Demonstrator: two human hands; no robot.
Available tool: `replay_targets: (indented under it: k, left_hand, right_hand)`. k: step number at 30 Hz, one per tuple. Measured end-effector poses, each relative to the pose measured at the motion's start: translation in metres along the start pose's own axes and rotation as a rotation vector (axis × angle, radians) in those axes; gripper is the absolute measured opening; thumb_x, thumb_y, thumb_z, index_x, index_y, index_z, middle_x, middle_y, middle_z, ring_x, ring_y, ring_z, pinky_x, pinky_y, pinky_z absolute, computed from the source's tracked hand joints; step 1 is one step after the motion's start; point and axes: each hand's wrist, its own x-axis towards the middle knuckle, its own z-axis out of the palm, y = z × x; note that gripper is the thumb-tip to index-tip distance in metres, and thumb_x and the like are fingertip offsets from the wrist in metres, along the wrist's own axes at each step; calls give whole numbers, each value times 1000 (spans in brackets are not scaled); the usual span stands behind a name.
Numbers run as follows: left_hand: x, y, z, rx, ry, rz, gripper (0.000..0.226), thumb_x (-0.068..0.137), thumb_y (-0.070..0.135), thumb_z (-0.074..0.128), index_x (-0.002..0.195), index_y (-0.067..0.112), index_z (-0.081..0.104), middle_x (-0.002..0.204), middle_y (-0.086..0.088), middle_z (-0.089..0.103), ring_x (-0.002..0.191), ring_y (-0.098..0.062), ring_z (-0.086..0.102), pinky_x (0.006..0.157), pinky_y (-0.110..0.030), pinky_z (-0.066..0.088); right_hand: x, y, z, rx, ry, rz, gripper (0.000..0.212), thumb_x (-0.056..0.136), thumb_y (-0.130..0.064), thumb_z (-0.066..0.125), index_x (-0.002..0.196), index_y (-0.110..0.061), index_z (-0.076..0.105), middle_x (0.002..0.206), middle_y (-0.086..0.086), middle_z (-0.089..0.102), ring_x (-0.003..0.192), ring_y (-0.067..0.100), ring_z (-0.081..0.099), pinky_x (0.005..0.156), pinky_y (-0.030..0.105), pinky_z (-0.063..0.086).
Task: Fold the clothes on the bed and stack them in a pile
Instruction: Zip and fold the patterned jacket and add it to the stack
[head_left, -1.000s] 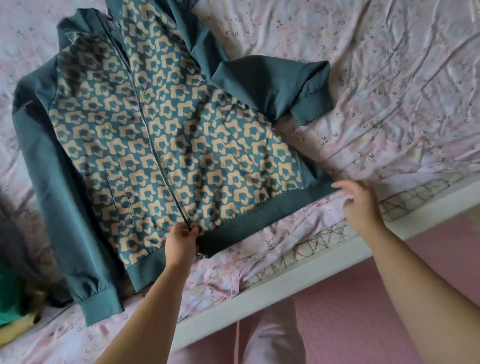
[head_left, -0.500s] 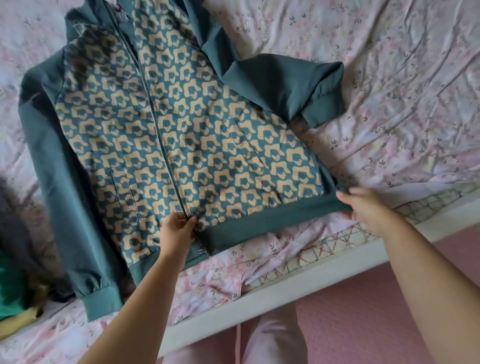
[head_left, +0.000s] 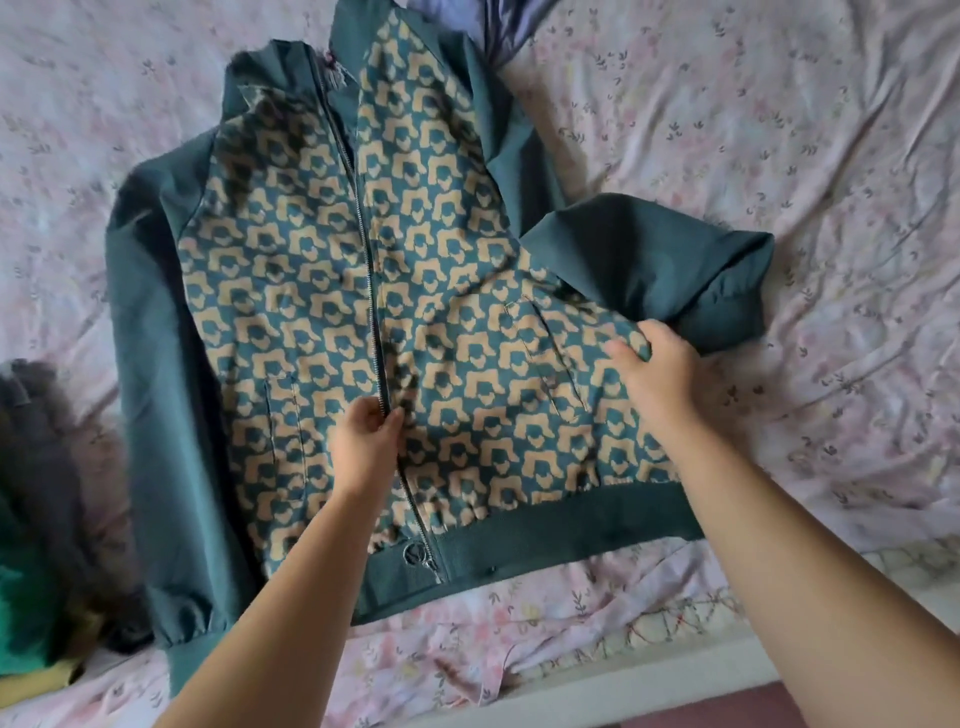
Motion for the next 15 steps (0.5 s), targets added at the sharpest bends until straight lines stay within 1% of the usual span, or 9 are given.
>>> replay_targets:
  k: [1,3,5,7,9,11,12,13,15]
  left_hand:
    - [5,3,1,23,-24,-4,6,88,7,59,87,12,56,82,-4,63,77,-20,62,67,-29,53]
    - [11,8,2,151,-102,-16,7,87,7,60,87,12,55,86,-7,65,79,-23,63,73,-36,54]
    - [18,13,1,235,-153,-56,9,87,10,60,92,12,53,88,-7,64,77,-21,62,69,-33,53]
    - [27,23,-3,200,-162,-72,13,86,18,63,94,14,53,90,-5,64,79,-20,62,68,-31,51]
    - [39,40,-7,145,-138,-40,10,87,23,63,84,16,57,83,-2,64,76,-18,61,70,-31,50]
    - [60,63,-8,107,-106,10,19,88,21,62,69,23,57,73,2,62,71,-17,59,71,-32,49]
    - [72,75,-6,75,-88,20,20,88,21,61,68,24,57,72,2,63,70,-17,59,72,-33,50]
    - [86,87,-4,33,-77,21,16,87,20,62,71,22,59,76,-2,65,72,-19,60,73,-34,51]
    - [115,109,-1,-62,-76,-7,10,87,22,62,90,12,63,91,-11,67,79,-21,60,76,-37,51]
  right_hand:
    - [10,5,-4,-34,38,15,18,84,-18,62,87,0,60,81,15,61,78,29,55,64,31,32]
    - [23,13,-14,-141,4,56,20,83,-19,63,92,-1,61,89,20,65,86,34,59,70,35,38]
    - [28,8,-22,-223,-27,25,25,81,-19,66,100,-3,62,96,17,65,92,34,59,75,35,42]
    - [31,-14,-26,-240,49,-166,28,79,-17,68,102,-4,60,97,15,60,90,31,57,76,36,44]
    - [38,-49,-21,-231,82,-361,30,79,-16,68,104,-3,59,98,16,55,90,29,55,77,35,43]
    - [57,-82,-2,-232,3,-455,35,79,-18,68,108,-3,57,103,16,54,96,29,54,80,37,44]
    - [68,-98,10,-248,-55,-464,38,80,-21,67,112,-4,56,108,16,53,102,30,53,84,39,45]
    - [80,-111,23,-274,-109,-465,42,82,-25,65,117,-5,54,114,15,51,107,30,50,88,39,44]
    - [101,-133,47,-324,-175,-452,48,84,-29,62,126,-8,48,123,14,46,113,30,46,94,39,40]
